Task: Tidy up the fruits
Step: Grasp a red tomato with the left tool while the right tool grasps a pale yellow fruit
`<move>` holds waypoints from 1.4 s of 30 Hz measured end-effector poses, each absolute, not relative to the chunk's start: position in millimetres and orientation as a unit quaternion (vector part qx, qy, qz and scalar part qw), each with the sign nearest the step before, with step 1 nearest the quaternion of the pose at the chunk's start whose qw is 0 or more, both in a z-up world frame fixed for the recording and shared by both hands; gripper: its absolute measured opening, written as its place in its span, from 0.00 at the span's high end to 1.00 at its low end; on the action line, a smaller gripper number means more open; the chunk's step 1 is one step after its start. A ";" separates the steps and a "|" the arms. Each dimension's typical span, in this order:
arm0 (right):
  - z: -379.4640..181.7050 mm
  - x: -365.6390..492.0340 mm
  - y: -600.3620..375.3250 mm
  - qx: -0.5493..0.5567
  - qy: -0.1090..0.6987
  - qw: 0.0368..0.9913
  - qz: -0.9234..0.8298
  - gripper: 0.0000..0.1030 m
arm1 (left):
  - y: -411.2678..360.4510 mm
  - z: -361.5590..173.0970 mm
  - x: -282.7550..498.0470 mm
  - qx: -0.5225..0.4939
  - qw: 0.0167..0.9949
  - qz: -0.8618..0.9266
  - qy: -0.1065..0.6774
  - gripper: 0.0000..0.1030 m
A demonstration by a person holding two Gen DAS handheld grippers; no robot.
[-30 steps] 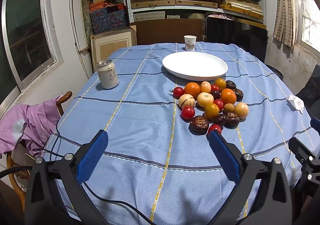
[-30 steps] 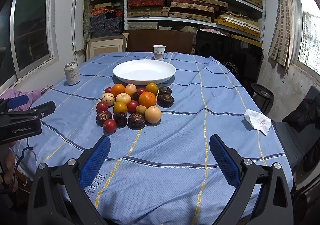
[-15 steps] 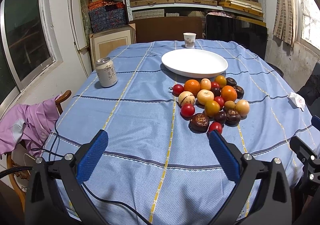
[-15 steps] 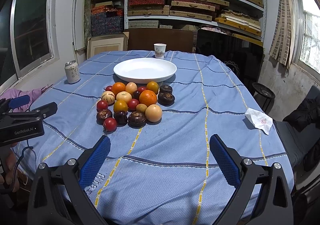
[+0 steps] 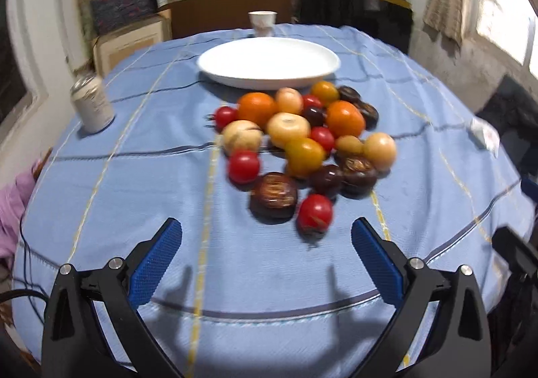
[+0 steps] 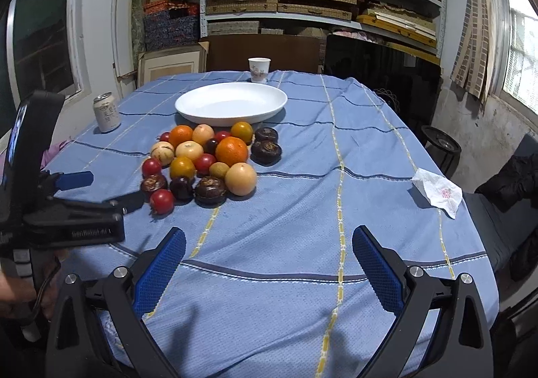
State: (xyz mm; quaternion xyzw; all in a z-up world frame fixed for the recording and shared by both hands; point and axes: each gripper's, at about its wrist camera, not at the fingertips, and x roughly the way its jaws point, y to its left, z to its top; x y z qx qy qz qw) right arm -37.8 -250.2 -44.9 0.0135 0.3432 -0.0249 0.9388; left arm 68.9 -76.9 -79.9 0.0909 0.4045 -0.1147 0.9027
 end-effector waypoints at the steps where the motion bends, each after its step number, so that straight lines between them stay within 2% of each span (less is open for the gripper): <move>1: -46.9 -35.4 -251.5 0.014 0.347 0.937 -0.024 0.03 | -81.9 -82.9 71.0 0.099 0.903 -0.116 0.401 0.04; 3: -50.8 -31.0 -252.4 0.013 0.352 0.936 -0.022 0.03 | -90.9 -90.3 74.8 0.104 0.897 -0.125 0.411 0.04; 6: -54.8 -26.9 -255.7 0.012 0.356 0.934 -0.022 0.03 | -101.0 -99.7 79.5 0.107 0.892 -0.138 0.417 0.12; 8: -57.7 -24.4 -259.7 0.016 0.359 0.933 -0.024 0.03 | -107.2 -102.9 80.7 0.115 0.890 -0.143 0.418 0.32; 13: -64.4 -19.5 -265.3 0.026 0.368 0.929 -0.026 0.03 | -109.3 -104.3 86.3 0.104 0.887 -0.157 0.422 0.36; 15: -65.8 -18.9 -267.0 0.029 0.369 0.929 -0.025 0.03 | -109.7 -103.4 88.4 0.102 0.888 -0.155 0.421 0.41; 16: -66.4 -19.1 -267.5 0.030 0.370 0.928 -0.026 0.03 | -109.9 -103.2 89.2 0.100 0.888 -0.155 0.422 0.47; 17: -66.8 -19.1 -268.6 0.031 0.370 0.928 -0.026 0.03 | -110.0 -102.8 89.4 0.099 0.888 -0.157 0.422 0.57; 19: -67.1 -19.2 -270.4 0.031 0.369 0.928 -0.029 0.03 | -109.5 -105.1 90.6 0.094 0.883 -0.164 0.430 0.73; 28: -64.2 -14.6 -272.2 0.023 0.369 0.929 -0.022 0.03 | -89.1 -86.4 78.1 0.067 0.899 -0.155 0.403 0.73; 32: -54.4 11.5 -273.3 0.022 0.364 0.931 -0.002 0.03 | -68.8 -68.4 69.0 0.049 0.910 -0.146 0.385 0.73; 35: -60.1 46.0 -270.4 0.029 0.390 0.920 0.013 0.03 | -55.7 -63.3 68.3 0.037 0.913 -0.139 0.381 0.73; 39: -74.7 77.5 -256.9 0.043 0.421 0.905 0.038 0.16 | -42.8 -66.4 70.4 0.029 0.913 -0.133 0.385 0.73; 42: -80.9 89.2 -249.9 0.039 0.424 0.904 0.028 0.19 | -36.6 -69.5 72.7 0.025 0.912 -0.130 0.387 0.73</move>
